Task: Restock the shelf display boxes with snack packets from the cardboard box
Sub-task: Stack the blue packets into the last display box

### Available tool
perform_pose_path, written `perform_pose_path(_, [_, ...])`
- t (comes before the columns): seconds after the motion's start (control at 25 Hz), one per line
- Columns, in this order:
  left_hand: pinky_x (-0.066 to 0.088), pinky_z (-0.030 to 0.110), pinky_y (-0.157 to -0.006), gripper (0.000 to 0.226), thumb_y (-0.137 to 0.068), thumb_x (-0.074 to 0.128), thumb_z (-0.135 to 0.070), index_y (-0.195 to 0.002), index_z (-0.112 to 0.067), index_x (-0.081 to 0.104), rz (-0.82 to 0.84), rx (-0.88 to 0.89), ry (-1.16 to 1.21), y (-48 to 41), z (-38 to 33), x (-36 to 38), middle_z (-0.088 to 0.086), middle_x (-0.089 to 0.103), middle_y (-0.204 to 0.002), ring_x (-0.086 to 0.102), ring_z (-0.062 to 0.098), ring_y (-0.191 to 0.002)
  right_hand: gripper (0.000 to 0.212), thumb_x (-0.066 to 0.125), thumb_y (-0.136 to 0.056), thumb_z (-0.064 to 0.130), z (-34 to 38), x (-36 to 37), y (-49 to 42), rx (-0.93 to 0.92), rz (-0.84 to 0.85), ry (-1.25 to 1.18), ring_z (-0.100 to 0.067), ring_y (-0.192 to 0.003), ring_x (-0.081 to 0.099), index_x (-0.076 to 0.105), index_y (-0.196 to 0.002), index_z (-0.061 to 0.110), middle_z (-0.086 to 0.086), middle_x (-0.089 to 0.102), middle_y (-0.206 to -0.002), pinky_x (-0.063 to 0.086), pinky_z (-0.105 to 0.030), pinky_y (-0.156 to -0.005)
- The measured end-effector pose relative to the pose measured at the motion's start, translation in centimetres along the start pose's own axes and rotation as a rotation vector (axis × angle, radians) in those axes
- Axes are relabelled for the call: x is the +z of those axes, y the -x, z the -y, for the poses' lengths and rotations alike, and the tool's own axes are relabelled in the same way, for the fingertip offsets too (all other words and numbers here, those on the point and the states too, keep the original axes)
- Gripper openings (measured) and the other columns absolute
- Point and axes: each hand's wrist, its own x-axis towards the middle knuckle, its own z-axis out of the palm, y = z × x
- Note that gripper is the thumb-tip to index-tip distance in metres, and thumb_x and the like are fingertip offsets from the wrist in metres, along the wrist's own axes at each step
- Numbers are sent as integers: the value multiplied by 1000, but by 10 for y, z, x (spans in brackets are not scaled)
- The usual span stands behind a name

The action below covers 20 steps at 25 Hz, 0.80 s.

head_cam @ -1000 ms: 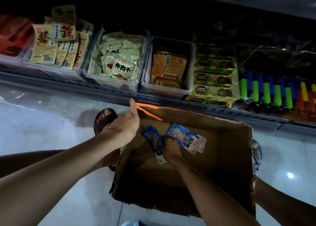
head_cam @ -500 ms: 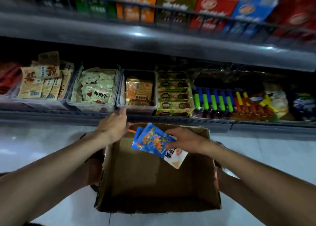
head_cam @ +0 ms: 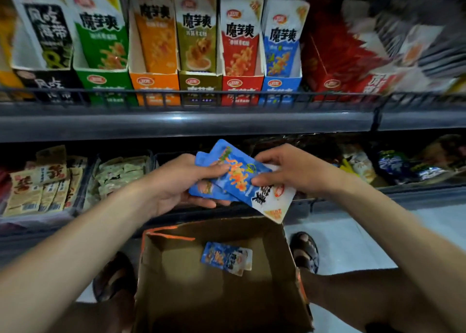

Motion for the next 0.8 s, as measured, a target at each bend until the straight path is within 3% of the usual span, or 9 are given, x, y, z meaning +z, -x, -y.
perform_pose_path(0.08, [55, 23, -46, 21, -86, 68, -22, -100, -7, 68, -98, 26, 114, -9, -2, 1, 5, 75, -83, 71, 14, -63, 25, 79, -79, 17, -1, -2, -5, 5, -153, -157, -8, -63, 69, 68, -101, 19, 1, 75, -80, 56, -23, -56])
perform_pose_path(0.2, [55, 25, -44, 12, -86, 66, -16, -92, -6, 68, -178, 64, 261, -16, -9, -4, 4, 74, -76, 70, 12, -61, 50, 79, -65, 10, -8, -7, -3, 37, -224, -604, -14, -77, 72, 66, -114, 12, -7, 75, -96, 59, -27, -66])
perform_pose_path(0.36, [59, 30, -51, 13, -85, 65, -15, -93, -6, 68, -130, 76, 278, -10, -7, -5, 7, 76, -85, 73, 17, -70, 41, 70, -72, 5, -12, -1, 6, 31, -217, -776, -20, -87, 73, 67, -113, 5, -13, 75, -104, 61, -31, -78])
perform_pose_path(0.48, [61, 37, -64, 25, -83, 64, -16, -105, -5, 68, 16, 8, 256, 1, -11, -4, 13, 74, -101, 74, 24, -84, 29, 67, -82, 9, -11, -3, 12, 13, -246, -661, -19, -86, 74, 69, -111, 6, -10, 76, -99, 61, -29, -75])
perform_pose_path(0.6, [56, 49, -77, 42, -84, 59, -30, -115, -2, 68, 208, -95, 308, 10, -16, -14, 21, 69, -113, 71, 34, -93, 6, 66, -89, 6, -6, -14, 19, -64, -263, -299, -3, -66, 68, 67, -95, 5, 3, 75, -77, 49, -13, -57])
perform_pose_path(0.72, [50, 56, -89, 60, -85, 63, -44, -129, -4, 60, 478, -122, 278, 10, -10, -19, 29, 57, -129, 56, 48, -117, 7, 71, -87, 7, -1, -16, 17, -109, -228, -87, -1, -62, 65, 64, -87, 9, 7, 71, -69, 47, -15, -55])
perform_pose_path(0.8, [47, 57, -93, 63, -85, 65, -46, -133, -6, 55, 586, -138, 228, 8, -6, -16, 31, 52, -134, 50, 49, -123, 8, 72, -86, 8, 2, -16, 15, -132, -234, -40, -4, -67, 68, 65, -85, 10, 5, 72, -73, 51, -21, -59])
